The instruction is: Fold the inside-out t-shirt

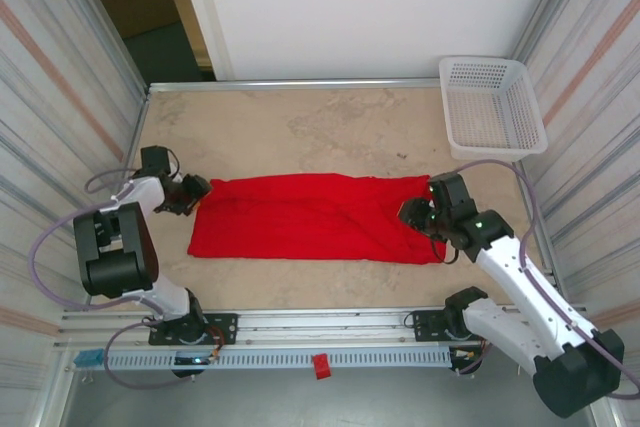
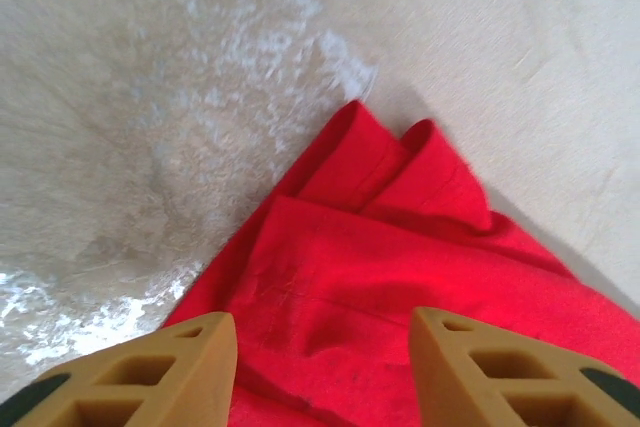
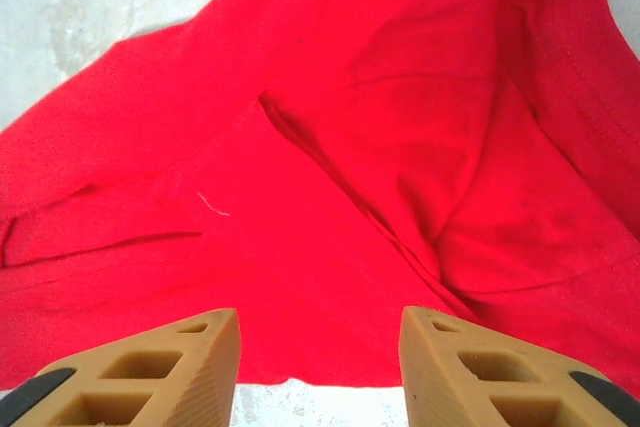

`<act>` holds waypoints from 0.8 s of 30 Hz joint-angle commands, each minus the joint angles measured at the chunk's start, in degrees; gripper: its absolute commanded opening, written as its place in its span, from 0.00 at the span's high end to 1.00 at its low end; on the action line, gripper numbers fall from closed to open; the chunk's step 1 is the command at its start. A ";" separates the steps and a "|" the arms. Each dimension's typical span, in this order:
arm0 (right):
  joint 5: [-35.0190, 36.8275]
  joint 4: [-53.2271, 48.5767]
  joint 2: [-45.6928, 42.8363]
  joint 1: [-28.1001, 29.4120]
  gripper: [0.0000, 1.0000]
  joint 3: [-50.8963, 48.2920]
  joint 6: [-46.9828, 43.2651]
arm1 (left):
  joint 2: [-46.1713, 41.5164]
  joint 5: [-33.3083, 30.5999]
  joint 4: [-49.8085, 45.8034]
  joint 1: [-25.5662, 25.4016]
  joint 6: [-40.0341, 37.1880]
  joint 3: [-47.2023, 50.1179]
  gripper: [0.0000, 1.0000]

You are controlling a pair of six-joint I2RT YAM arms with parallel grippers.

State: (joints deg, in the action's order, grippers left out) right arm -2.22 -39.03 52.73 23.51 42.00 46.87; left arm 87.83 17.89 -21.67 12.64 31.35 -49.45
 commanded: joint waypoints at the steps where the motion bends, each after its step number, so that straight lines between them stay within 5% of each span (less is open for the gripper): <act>1: -0.43 2.37 6.36 -0.13 0.51 3.98 -4.49 | -3.89 -1.63 -1.98 0.18 -0.76 -3.84 0.49; 13: 1.78 7.40 37.41 5.98 0.49 18.30 -16.48 | 0.12 0.19 -2.83 -5.36 -0.62 -8.94 0.42; 24: 5.36 8.39 47.55 6.90 0.47 21.13 -17.64 | -0.42 0.41 -3.95 -5.46 -0.89 -10.49 0.42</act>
State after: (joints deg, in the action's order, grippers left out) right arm 1.78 -30.79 98.61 30.22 61.43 30.81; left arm 87.64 17.91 -24.21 7.09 31.31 -58.39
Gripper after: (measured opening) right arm 0.536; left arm 0.582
